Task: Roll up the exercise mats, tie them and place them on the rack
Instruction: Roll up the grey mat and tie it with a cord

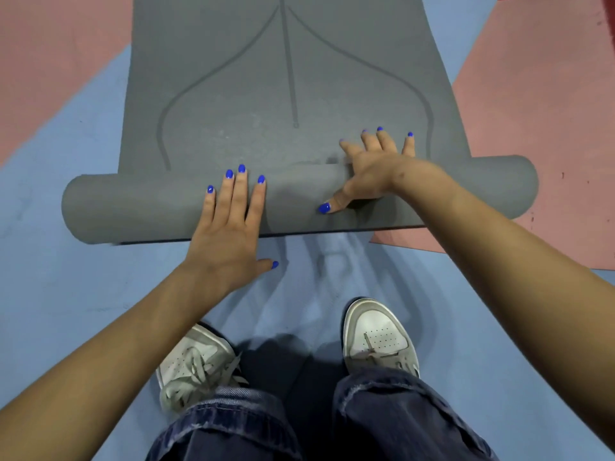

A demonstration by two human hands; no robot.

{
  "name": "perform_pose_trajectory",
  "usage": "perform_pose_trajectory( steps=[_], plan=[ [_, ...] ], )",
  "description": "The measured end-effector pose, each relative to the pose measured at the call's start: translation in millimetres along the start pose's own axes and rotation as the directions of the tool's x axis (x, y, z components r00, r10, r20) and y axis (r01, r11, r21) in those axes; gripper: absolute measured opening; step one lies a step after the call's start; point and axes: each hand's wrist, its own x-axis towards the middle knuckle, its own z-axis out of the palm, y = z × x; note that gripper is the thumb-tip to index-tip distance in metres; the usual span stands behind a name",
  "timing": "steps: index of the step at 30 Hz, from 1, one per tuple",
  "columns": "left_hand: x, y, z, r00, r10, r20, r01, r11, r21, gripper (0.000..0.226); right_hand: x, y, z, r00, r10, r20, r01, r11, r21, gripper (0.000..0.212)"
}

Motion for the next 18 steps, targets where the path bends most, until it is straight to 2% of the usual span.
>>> perform_pose_trajectory(
  steps=[2,4,6,10,13,18],
  plan=[
    [13.5,-1.4,-4.6,0.999,-0.04,0.025,0.039,0.999,0.009,0.132,-8.8,-4.4,1.5,0.977,-0.031,-0.21,0.023,0.999,-0.042,0.114],
    [27.5,-4.8,-11.6,0.998,-0.05,0.043,0.049,0.999,0.014,0.133,-24.1,-11.2,18.0,0.891,-0.089,-0.445,0.077,0.996,-0.043,0.096],
    [42.4,-10.4,-18.7,0.993,-0.071,0.096,0.072,0.997,-0.008,0.132,-39.0,-14.7,45.4,0.807,-0.131,-0.575,0.131,0.991,-0.042,0.088],
    [69.5,-19.2,-31.5,0.979,-0.074,0.192,0.082,0.996,-0.033,0.133,-35.2,-3.7,85.1,0.843,-0.186,-0.505,0.154,0.983,-0.104,0.104],
    [81.6,-28.8,-35.2,0.989,-0.037,0.142,0.05,0.995,-0.084,0.132,-9.3,6.2,86.6,0.777,-0.253,-0.576,0.123,0.959,-0.255,0.118],
    [85.2,-43.2,-41.0,0.995,-0.005,0.099,0.019,0.989,-0.144,0.136,26.8,13.7,48.4,0.794,-0.285,-0.536,0.116,0.938,-0.327,0.113]
  ],
)
